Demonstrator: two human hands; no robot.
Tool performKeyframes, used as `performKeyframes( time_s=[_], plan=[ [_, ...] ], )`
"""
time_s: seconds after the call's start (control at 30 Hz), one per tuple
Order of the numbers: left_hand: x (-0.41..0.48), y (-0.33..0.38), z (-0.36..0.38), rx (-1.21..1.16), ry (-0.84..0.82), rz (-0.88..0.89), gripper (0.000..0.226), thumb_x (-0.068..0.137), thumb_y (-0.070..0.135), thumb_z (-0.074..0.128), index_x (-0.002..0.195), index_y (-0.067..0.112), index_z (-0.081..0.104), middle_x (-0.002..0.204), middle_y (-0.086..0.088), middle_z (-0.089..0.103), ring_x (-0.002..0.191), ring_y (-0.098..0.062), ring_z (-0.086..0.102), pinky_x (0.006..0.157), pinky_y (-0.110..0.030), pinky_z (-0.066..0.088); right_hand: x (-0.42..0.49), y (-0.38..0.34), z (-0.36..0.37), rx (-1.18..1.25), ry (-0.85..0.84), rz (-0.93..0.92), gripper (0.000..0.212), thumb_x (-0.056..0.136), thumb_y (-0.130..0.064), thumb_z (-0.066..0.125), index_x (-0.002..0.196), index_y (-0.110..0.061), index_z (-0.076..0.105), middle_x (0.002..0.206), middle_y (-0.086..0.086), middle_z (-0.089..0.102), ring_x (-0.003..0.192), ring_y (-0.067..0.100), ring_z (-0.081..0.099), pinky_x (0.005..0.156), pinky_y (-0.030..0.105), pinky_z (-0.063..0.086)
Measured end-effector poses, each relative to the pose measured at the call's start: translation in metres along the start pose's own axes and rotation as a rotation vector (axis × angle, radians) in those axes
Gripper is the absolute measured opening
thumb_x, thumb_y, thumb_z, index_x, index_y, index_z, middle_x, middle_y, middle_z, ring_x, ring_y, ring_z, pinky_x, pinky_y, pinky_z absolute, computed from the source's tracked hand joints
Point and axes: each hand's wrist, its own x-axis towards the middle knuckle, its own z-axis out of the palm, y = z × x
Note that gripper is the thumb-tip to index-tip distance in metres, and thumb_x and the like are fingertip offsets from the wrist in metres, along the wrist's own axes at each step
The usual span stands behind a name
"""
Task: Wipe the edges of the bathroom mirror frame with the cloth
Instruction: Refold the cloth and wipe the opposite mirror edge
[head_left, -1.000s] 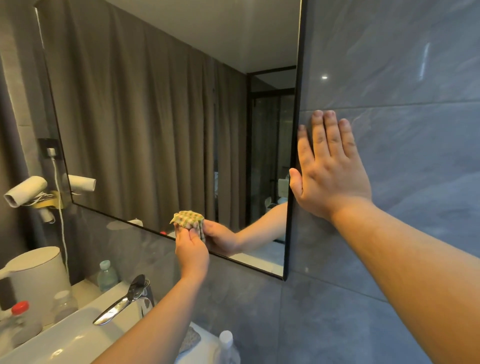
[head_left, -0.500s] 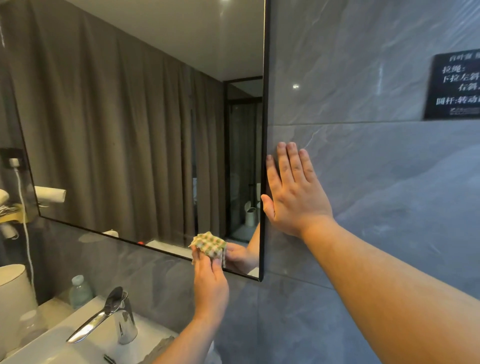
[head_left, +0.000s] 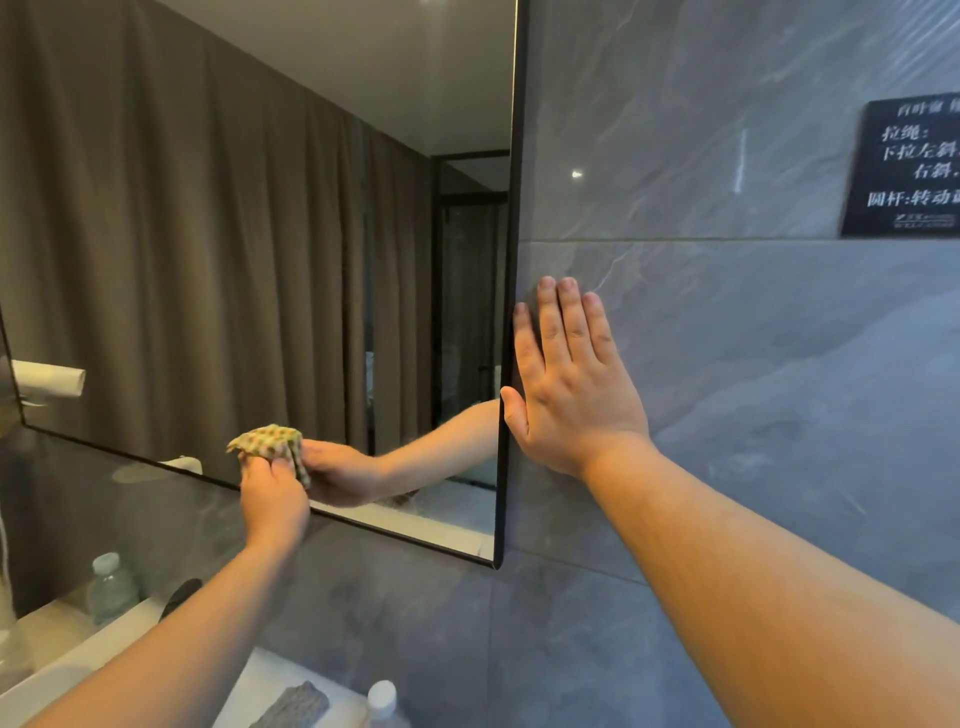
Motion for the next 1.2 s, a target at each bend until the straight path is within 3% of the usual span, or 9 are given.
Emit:
performKeyframes(
  time_s=[0.17, 0.3, 0.47, 0.67, 0.8, 1.0, 1.1, 1.2],
  plan=[
    [-0.036, 0.010, 0.015, -0.069, 0.014, 0.016, 0.028, 0.101, 0.009, 0.038, 0.116, -0.012, 0.049, 0.130, -0.030, 0.047, 0.117, -0.043, 0.046, 0.101, -0.046, 0.035, 0.000, 0.000, -0.002, -0.015, -0.014, 0.000, 0.076, 0.097, -0.051, 0.026, 0.154, 0.000, 0.017, 0.160, 0.029, 0.007, 0.149, 0.044, 0.003, 0.123, 0.053, 0.002],
    [-0.083, 0.008, 0.032, -0.076, -0.060, 0.088, 0.038, 0.100, 0.009, 0.040, 0.133, -0.010, 0.042, 0.145, -0.027, 0.038, 0.132, -0.042, 0.037, 0.111, -0.050, 0.030, -0.001, -0.001, -0.002, -0.031, -0.014, 0.003, 0.077, 0.097, -0.051, 0.026, 0.154, 0.000, 0.017, 0.160, 0.030, 0.007, 0.149, 0.044, 0.003, 0.122, 0.054, 0.003],
    [-0.140, 0.029, 0.043, -0.154, -0.113, 0.230, 0.054, 0.099, 0.002, 0.041, 0.150, -0.002, 0.024, 0.159, -0.018, 0.019, 0.147, -0.028, 0.019, 0.118, -0.022, 0.013, 0.000, -0.002, -0.002, -0.041, -0.010, -0.001, 0.078, 0.096, -0.052, 0.027, 0.153, 0.001, 0.018, 0.160, 0.031, 0.008, 0.149, 0.045, 0.004, 0.122, 0.054, 0.004],
    [-0.197, 0.036, 0.061, -0.142, -0.219, 0.442, 0.058, 0.099, 0.021, 0.034, 0.152, 0.002, 0.018, 0.158, 0.002, 0.003, 0.149, -0.012, 0.002, 0.119, -0.018, 0.003, 0.000, 0.000, -0.002, -0.041, -0.012, 0.000, 0.078, 0.096, -0.052, 0.026, 0.153, 0.001, 0.017, 0.160, 0.030, 0.007, 0.149, 0.045, 0.002, 0.122, 0.054, 0.004],
    [-0.213, 0.031, 0.066, -0.043, -0.324, 0.683, 0.058, 0.099, 0.023, 0.030, 0.148, -0.007, 0.025, 0.159, -0.007, 0.009, 0.150, -0.014, -0.003, 0.122, -0.033, 0.008, 0.001, 0.000, -0.002, -0.033, -0.013, 0.007, 0.078, 0.095, -0.052, 0.023, 0.153, 0.000, 0.017, 0.160, 0.030, 0.007, 0.149, 0.044, 0.003, 0.122, 0.053, 0.003],
    [-0.178, 0.008, 0.058, 0.071, -0.334, 1.007, 0.055, 0.094, 0.005, 0.044, 0.145, -0.007, 0.028, 0.155, -0.021, 0.026, 0.148, -0.032, 0.018, 0.122, -0.042, 0.015, 0.000, -0.001, -0.002, -0.024, -0.004, 0.006, 0.078, 0.095, -0.052, 0.022, 0.153, 0.000, 0.017, 0.160, 0.030, 0.007, 0.149, 0.044, 0.003, 0.122, 0.053, 0.003],
    [-0.169, -0.001, 0.057, 0.124, -0.342, 0.963, 0.051, 0.093, 0.002, 0.044, 0.141, -0.013, 0.037, 0.151, -0.027, 0.033, 0.144, -0.039, 0.026, 0.120, -0.047, 0.020, 0.000, 0.000, -0.001, -0.031, -0.002, 0.004, 0.078, 0.095, -0.052, 0.022, 0.154, 0.000, 0.016, 0.160, 0.029, 0.006, 0.150, 0.044, 0.002, 0.123, 0.053, 0.003],
    [-0.160, -0.013, 0.050, 0.091, -0.275, 0.780, 0.053, 0.088, 0.002, 0.037, 0.139, -0.013, 0.041, 0.153, -0.023, 0.031, 0.145, -0.036, 0.025, 0.121, -0.033, 0.018, 0.000, 0.000, -0.001, -0.030, 0.001, 0.005, 0.078, 0.095, -0.052, 0.024, 0.154, 0.000, 0.017, 0.160, 0.029, 0.007, 0.150, 0.044, 0.003, 0.123, 0.053, 0.004]
  ],
)
